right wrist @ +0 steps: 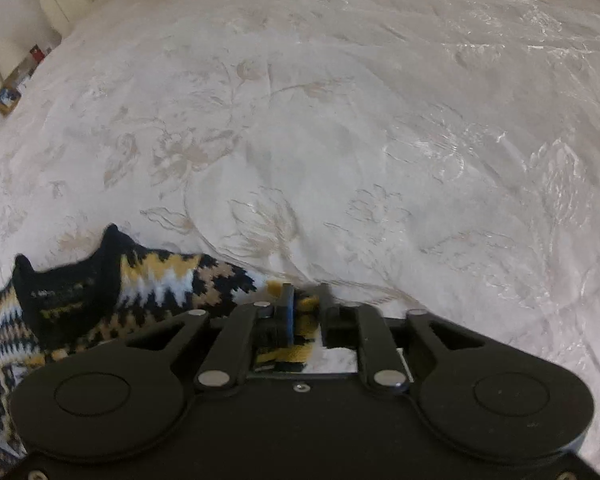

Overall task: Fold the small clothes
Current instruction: 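Grasp the other sleeve cuff with the left gripper, then fold the held sleeve across the sweater body and open the left gripper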

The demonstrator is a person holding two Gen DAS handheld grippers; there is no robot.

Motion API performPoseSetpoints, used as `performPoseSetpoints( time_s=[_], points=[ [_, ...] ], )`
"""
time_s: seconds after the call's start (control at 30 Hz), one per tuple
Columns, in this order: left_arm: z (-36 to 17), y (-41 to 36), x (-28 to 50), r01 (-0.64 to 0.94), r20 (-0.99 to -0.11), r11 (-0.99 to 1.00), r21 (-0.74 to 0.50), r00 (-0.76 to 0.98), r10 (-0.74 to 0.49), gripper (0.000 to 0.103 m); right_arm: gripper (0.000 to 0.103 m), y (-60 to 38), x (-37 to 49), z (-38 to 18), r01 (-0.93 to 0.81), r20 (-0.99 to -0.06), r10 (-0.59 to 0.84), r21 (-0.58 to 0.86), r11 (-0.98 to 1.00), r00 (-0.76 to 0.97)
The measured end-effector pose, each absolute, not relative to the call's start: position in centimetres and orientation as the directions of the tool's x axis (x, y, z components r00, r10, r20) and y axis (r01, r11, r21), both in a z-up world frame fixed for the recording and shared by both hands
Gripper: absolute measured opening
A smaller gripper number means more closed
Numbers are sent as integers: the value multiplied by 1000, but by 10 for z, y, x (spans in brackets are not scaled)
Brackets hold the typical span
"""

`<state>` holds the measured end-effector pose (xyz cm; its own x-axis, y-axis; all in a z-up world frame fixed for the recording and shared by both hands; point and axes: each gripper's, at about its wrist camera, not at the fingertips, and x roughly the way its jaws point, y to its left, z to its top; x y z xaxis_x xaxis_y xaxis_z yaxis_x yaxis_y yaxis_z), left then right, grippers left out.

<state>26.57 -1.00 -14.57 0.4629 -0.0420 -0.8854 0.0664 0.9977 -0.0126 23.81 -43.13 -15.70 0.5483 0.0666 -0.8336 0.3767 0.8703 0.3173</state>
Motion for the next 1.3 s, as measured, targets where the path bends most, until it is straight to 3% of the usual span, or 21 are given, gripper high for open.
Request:
performPoseSetpoints(
  time_s=[0.07,0.33,0.47,0.57,0.7,0.77,0.83,1.3],
  points=[
    [-146,-10,265,69,-884,998,-13,466,-44,11,72,-426,237,-150,384,-817,43,315,868,575],
    [-146,-8,263,84,-883,996,-18,466,-55,11,76,-425,205,-142,355,-817,78,332,874,571],
    [-144,-8,265,119,-888,993,-11,455,-64,11,77,-415,196,-168,314,-907,-5,140,939,421],
    [-141,-3,268,118,-896,992,-39,436,-87,13,85,-427,183,-173,386,-902,-14,171,906,432],
    [-134,6,262,79,-891,993,-90,440,-116,49,87,-430,170,-157,405,-879,-4,215,888,476],
    [-130,8,252,76,-886,992,-96,449,-120,56,96,-426,161,-150,401,-868,10,239,884,496],
    [-126,9,239,72,-881,994,-88,460,-111,57,103,-420,151,-143,379,-857,32,261,888,514],
    [-140,11,137,97,-929,991,-98,347,-125,58,103,-356,81,-154,229,-893,161,277,933,420]
  ],
)
